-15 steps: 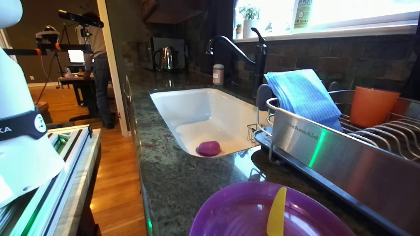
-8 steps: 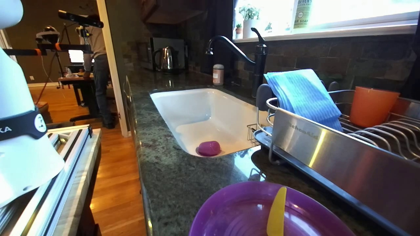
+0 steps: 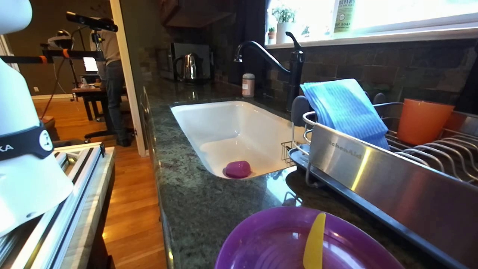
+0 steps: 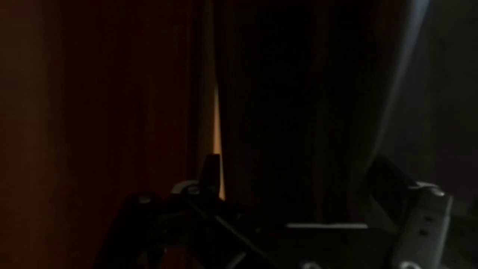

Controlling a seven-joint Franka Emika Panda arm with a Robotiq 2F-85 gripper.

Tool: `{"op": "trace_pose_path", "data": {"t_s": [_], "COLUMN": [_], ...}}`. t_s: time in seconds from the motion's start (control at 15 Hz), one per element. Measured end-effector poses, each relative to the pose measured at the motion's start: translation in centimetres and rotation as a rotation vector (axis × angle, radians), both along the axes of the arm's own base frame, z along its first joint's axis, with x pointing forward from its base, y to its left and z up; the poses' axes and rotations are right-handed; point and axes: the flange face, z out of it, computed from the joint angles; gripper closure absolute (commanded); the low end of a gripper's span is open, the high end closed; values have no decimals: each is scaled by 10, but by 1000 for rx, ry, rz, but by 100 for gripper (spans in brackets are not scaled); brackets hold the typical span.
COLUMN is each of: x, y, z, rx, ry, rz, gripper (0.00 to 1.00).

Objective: Move the curtain to the left

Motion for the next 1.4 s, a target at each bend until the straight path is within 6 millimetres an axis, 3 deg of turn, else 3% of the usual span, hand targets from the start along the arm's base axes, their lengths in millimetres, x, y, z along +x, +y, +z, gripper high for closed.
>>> {"op": "trace_pose_path", "data": {"t_s": [0.27,0.47,1.13,1.4], "x": [-22,-24,10,27], "y": [-39,-41,48,97], "z": [9,15,23,20], "rx": [41,37,-14,-102], "ry": [-25,-43,-50,-27], "rz": [-158,-175,-35,6], "gripper": [0,0,0,0]}}
